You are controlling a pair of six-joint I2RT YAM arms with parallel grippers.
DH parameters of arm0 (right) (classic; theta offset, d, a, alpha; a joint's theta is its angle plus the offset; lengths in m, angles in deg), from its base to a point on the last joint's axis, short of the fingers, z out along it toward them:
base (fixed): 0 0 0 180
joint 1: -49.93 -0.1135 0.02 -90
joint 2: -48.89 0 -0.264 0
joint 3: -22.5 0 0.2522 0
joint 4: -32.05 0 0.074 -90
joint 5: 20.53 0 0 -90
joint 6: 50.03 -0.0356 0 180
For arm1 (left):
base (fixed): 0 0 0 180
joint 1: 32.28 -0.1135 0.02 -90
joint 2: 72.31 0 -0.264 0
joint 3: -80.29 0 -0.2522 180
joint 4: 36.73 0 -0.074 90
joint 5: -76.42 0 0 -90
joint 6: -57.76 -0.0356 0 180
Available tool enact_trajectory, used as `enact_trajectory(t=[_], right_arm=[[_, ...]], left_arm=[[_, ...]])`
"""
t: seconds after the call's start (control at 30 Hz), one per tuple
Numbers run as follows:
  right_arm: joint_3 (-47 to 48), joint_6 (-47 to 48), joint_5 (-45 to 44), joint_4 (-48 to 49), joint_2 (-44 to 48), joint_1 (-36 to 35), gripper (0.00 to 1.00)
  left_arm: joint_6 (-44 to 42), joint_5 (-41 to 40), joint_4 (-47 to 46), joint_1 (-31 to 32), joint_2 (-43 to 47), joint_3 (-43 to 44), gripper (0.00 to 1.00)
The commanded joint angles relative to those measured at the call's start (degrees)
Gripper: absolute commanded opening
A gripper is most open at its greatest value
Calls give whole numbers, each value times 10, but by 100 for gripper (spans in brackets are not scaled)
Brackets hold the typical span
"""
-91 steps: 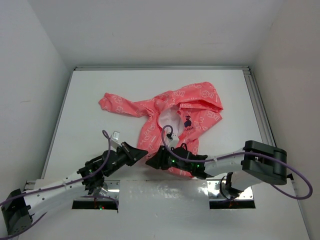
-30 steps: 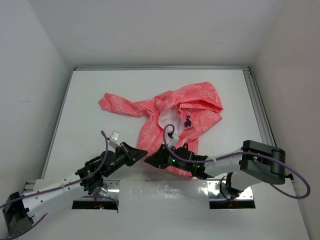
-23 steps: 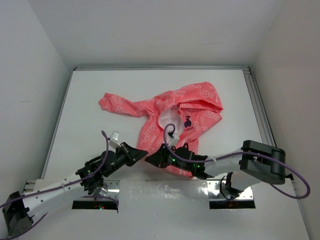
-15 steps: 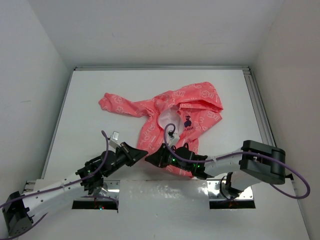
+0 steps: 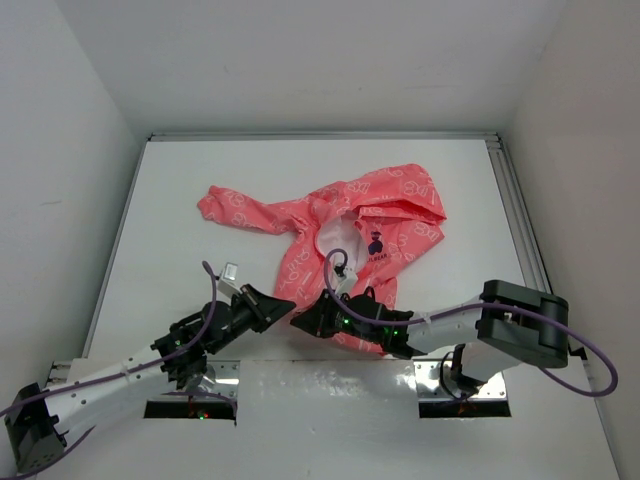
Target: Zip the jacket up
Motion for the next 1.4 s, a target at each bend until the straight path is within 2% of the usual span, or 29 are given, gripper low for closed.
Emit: enact_trajectory(t=[0.0, 0.13, 0.2, 0.4, 0.57, 0.8, 0.97, 1.17, 1.37], right_arm=[[5, 8, -6, 37, 12, 0, 0], [-13, 14, -22, 20, 58, 0, 0], [-16, 25, -40, -36, 106, -1, 0], [-18, 39, -108, -124, 197, 0, 0], [23, 93, -131, -227, 215, 18, 0], [76, 187, -152, -381, 224, 22, 0], [129, 216, -46, -410, 191, 14, 0], [121, 152, -29, -316, 125, -32, 5], [98, 99, -40, -238, 62, -45, 28]], left_arm=[[3, 0, -5, 5, 13, -51, 0], [-7, -3, 14, 5, 20, -46, 0], [-15, -4, 24, 5, 21, -50, 0], [-43, 1, 51, 5, 19, -53, 0], [-73, -13, 119, 5, 48, -26, 0], [-109, -14, 165, 5, 107, 9, 0], [-99, -12, 157, 5, 99, 4, 0], [-76, -1, 111, 5, 97, -15, 0], [-63, 9, 101, 5, 99, -18, 0]])
